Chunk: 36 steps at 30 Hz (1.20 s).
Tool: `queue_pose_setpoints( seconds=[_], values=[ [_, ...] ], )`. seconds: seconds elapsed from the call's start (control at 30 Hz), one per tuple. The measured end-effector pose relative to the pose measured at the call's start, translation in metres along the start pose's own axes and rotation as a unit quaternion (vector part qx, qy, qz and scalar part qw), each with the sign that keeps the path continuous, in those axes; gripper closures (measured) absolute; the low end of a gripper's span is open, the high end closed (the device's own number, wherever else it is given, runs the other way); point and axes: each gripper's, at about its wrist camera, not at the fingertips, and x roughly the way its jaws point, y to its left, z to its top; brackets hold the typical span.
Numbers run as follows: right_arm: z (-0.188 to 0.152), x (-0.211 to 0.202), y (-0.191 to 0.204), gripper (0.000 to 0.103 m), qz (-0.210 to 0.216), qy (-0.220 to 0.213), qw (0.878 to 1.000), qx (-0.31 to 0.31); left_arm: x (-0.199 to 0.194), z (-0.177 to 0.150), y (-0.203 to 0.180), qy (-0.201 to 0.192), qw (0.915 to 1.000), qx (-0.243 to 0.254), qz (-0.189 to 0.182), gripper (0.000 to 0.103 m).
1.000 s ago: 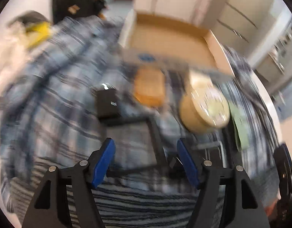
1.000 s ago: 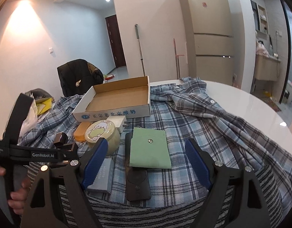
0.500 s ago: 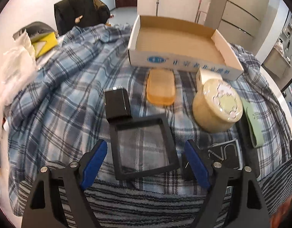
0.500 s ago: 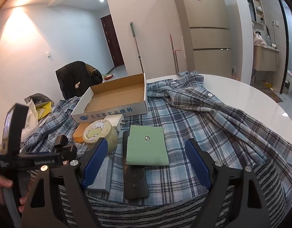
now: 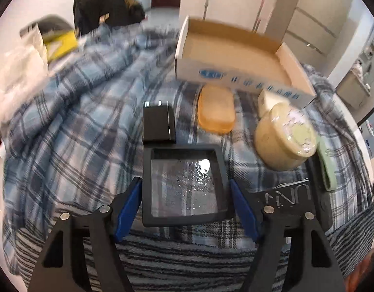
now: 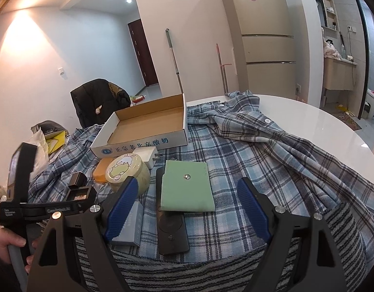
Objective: Organize rigid objects
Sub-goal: 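Lift the black square frame off the shirt with the left tool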
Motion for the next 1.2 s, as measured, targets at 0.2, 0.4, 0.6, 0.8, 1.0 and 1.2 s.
queue_pose_setpoints(
  seconds=[0.2,0.4,0.6,0.8,1.0,1.2],
  values=[
    [-0.001,0.002,-0.001,0.02,0.001,0.003,1.0,0.002,-0.044,-0.005,0.009,-0.097,0.995,0.022,0.005,0.056],
    [-0.001,0.002,-0.001,0.02,0.0,0.004,1.0,0.003,-0.035,-0.004,0.022,-0.063,0.9979,0.015,-0.008,0.056],
    [-0.001,0.002,-0.002,0.02,0.0,0.006,1.0,0.003,-0.03,-0.007,0.027,-0.063,0.991,0.087,-0.08,0.02],
    [-0.001,0.002,-0.002,0.02,0.0,0.007,1.0,0.003,-0.013,-0.014,0.019,-0.011,0.9708,0.221,-0.092,0.02],
    [-0.002,0.005,-0.002,0.02,0.0,0.014,1.0,0.005,0.002,-0.013,0.019,0.011,0.97,0.219,-0.105,0.02],
    [-0.002,0.007,-0.003,0.02,-0.001,0.017,1.0,0.005,0.014,-0.004,0.011,0.026,0.9716,0.22,-0.083,0.02]
  ],
)
